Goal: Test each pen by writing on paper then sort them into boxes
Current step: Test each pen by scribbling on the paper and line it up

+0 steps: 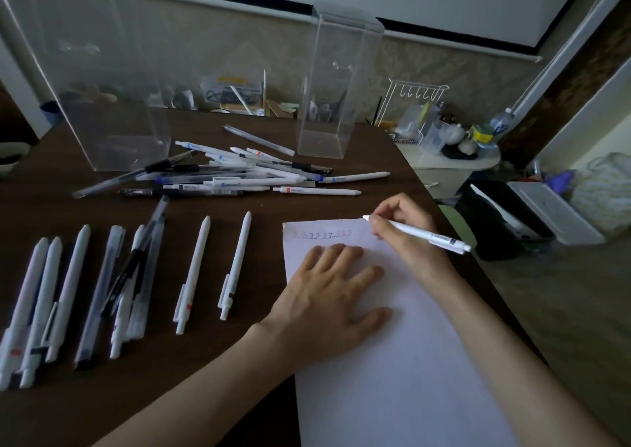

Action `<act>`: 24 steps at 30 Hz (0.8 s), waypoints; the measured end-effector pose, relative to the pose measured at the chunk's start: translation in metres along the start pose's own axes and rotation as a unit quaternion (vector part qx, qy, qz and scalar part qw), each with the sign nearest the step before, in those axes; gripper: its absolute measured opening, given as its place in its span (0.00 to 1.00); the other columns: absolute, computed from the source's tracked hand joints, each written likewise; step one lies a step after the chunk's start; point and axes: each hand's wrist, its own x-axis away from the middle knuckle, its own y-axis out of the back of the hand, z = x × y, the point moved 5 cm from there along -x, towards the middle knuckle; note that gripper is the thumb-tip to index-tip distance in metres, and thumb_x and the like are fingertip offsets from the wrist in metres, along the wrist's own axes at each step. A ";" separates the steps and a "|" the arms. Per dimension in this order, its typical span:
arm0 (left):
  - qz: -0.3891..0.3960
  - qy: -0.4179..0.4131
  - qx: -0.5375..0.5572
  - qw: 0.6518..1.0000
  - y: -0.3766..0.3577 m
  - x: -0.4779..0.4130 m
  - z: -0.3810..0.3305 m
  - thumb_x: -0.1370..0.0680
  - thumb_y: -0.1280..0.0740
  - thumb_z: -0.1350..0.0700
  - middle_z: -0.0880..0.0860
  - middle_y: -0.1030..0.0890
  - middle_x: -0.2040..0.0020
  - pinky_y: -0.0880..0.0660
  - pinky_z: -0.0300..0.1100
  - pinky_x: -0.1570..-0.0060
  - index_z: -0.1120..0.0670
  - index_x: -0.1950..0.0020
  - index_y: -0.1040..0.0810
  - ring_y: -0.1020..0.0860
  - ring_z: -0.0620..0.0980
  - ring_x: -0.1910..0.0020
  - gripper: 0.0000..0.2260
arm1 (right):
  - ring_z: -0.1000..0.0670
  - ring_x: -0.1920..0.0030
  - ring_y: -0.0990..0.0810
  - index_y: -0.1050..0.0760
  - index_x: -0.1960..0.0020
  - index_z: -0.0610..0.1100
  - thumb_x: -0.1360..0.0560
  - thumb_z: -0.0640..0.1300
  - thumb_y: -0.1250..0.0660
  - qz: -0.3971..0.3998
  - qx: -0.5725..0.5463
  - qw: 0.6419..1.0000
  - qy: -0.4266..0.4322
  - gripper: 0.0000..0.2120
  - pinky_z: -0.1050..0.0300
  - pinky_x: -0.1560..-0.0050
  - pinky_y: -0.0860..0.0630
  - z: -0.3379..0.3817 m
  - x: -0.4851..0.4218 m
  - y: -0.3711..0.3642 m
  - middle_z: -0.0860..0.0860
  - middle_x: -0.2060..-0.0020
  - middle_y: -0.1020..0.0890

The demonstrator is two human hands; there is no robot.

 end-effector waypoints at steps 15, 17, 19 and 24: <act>0.069 0.017 -0.018 0.997 -0.013 -0.004 0.006 0.26 0.62 0.32 0.51 0.58 0.23 0.63 0.50 0.29 0.43 0.24 0.58 0.61 0.50 0.25 0.33 | 0.56 0.77 0.34 0.38 0.69 0.43 0.29 0.33 0.36 -0.048 0.033 0.998 -0.020 0.15 0.62 0.72 0.35 0.005 -0.016 -0.012 0.44 0.76 0.32; 0.065 0.018 -0.017 0.998 -0.012 -0.003 0.006 0.27 0.62 0.32 0.51 0.58 0.23 0.62 0.50 0.29 0.43 0.24 0.57 0.61 0.50 0.25 0.33 | 0.57 0.76 0.34 0.37 0.68 0.40 0.29 0.33 0.36 -0.042 0.055 0.998 -0.011 0.13 0.62 0.72 0.36 0.007 -0.015 -0.014 0.42 0.75 0.32; 0.064 0.019 -0.015 0.998 -0.013 -0.003 0.006 0.28 0.63 0.32 0.51 0.57 0.23 0.62 0.50 0.29 0.42 0.24 0.57 0.61 0.49 0.25 0.33 | 0.53 0.74 0.34 0.37 0.68 0.38 0.29 0.34 0.36 -0.043 0.070 0.997 -0.008 0.12 0.57 0.69 0.36 0.006 -0.016 -0.015 0.42 0.75 0.32; 0.058 0.022 -0.014 0.998 -0.012 -0.004 0.006 0.28 0.62 0.32 0.52 0.56 0.23 0.62 0.49 0.29 0.43 0.24 0.56 0.60 0.50 0.25 0.34 | 0.52 0.72 0.33 0.40 0.69 0.44 0.30 0.35 0.36 -0.056 0.074 0.996 -0.018 0.16 0.56 0.67 0.35 0.002 -0.018 -0.013 0.47 0.76 0.34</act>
